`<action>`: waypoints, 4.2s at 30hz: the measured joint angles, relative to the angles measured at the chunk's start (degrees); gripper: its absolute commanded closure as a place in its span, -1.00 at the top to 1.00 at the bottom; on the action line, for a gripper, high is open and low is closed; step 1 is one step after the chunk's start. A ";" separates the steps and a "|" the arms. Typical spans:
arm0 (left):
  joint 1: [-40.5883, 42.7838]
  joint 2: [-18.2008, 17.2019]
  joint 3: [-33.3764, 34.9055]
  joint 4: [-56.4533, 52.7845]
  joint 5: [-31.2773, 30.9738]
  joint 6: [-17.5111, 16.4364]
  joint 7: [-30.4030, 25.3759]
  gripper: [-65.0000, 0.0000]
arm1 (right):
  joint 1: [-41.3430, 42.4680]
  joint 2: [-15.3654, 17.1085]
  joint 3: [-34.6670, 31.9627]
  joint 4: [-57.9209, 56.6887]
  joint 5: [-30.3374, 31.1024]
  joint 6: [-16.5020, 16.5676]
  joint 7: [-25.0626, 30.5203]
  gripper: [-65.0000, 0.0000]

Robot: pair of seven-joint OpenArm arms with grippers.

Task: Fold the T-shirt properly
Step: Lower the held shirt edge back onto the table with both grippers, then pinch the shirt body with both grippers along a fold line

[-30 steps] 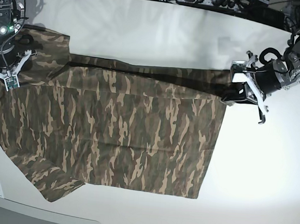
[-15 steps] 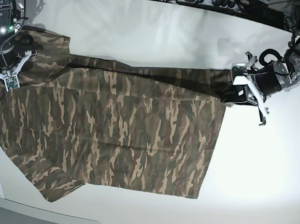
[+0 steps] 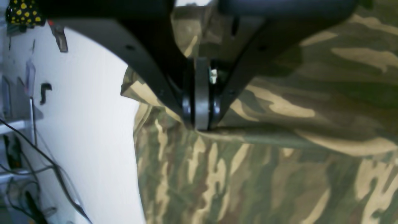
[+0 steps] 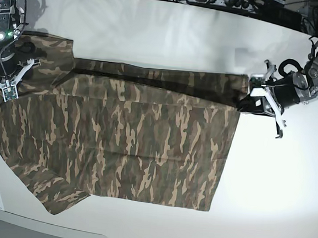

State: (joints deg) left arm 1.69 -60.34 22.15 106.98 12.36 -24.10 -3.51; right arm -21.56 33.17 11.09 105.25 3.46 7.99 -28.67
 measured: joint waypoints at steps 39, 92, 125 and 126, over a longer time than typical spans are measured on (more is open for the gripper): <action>-2.51 6.05 0.28 -3.02 -22.93 4.20 12.09 -0.22 | -2.51 0.15 0.00 9.84 26.03 24.61 -26.21 0.29; -2.67 11.78 0.28 -3.13 -22.93 5.44 11.06 -0.22 | -7.74 -0.07 0.00 9.18 12.63 13.75 -12.28 -1.00; -2.67 11.78 0.28 -3.13 -22.93 5.42 11.93 -0.22 | 14.40 -0.33 -0.04 -9.03 18.56 18.51 -4.72 -1.00; -2.67 11.78 0.28 -3.13 -22.93 5.42 11.96 -0.22 | 15.34 -0.33 -0.04 -10.16 19.61 19.65 -4.72 -1.00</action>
State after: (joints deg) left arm -0.97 -48.56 22.44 103.85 -10.57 -18.68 8.45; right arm -6.22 32.84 11.05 95.09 23.07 27.64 -33.39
